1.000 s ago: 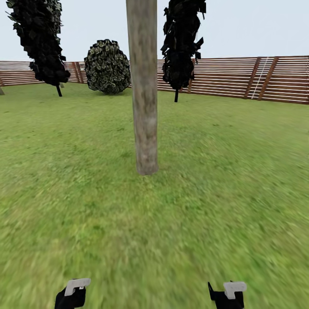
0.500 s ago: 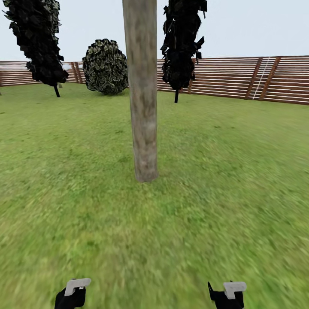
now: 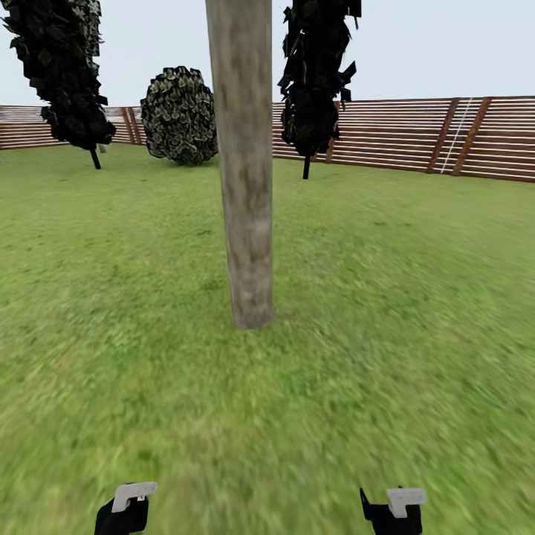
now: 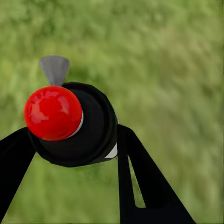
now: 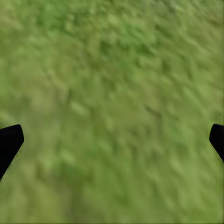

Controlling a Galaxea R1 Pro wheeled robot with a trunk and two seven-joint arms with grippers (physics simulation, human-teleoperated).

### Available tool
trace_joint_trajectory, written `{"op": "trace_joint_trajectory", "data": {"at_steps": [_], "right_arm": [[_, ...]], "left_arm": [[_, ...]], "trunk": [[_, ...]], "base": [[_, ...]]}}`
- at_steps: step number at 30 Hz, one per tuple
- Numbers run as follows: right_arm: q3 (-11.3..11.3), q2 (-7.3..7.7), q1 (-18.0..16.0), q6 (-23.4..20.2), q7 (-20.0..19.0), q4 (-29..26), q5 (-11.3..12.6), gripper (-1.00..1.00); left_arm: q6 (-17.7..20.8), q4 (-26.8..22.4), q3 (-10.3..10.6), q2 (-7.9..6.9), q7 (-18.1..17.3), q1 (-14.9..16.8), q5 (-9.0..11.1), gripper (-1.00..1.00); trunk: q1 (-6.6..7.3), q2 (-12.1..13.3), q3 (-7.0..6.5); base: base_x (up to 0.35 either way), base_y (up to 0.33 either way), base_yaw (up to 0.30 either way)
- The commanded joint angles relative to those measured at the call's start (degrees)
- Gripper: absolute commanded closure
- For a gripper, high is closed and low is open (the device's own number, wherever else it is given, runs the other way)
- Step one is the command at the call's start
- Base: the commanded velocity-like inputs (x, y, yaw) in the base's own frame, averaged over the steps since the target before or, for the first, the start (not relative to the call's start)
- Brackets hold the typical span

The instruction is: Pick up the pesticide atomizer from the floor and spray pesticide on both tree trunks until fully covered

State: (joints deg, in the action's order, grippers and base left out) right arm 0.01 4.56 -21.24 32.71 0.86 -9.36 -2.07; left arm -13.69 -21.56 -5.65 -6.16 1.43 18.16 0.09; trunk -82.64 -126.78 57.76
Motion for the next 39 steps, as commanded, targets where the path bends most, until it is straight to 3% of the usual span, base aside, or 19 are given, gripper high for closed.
{"op": "trace_joint_trajectory", "data": {"at_steps": [1, 29, 33, 36, 39], "right_arm": [[0.0, 0.01, 0.0, 0.2, 0.1, 0.0, -0.2, -1.0], [0.0, 0.06, 0.0, 0.2, -0.1, 0.1, -0.3, -1.0], [0.4, 0.01, 0.0, 0.0, -0.5, -0.1, -0.6, -1.0], [2.2, 0.04, 0.0, 0.0, -0.6, -1.7, -0.9, -1.0], [6.5, 0.15, 0.0, -0.3, -0.6, -5.5, -2.7, -1.0]], "left_arm": [[-0.2, 0.1, -0.1, 0.01, 0.1, 0.0, 0.0, 1.0], [-0.2, 0.0, -0.1, -0.07, 0.1, 0.0, 0.1, 1.0], [-0.2, 0.0, -0.2, -0.08, 0.1, 0.0, -0.1, 1.0], [-0.1, -0.4, -0.1, -0.14, -0.2, 0.2, -0.3, 1.0], [0.3, -0.3, 0.2, -0.29, -0.8, 0.3, -0.6, 1.0]], "trunk": [[-0.02, 0.0, 0.05], [-0.02, 0.0, 0.05], [-0.02, 0.0, 0.05], [-0.02, 0.0, 0.05], [-0.02, 0.0, 0.05]], "base": [[0.335, 0.0, 0.0], [0.334, -0.013, -0.06], [0.047, 0.015, 0.0], [0.01, 0.003, 0.0], [0.002, 0.001, 0.0]]}}
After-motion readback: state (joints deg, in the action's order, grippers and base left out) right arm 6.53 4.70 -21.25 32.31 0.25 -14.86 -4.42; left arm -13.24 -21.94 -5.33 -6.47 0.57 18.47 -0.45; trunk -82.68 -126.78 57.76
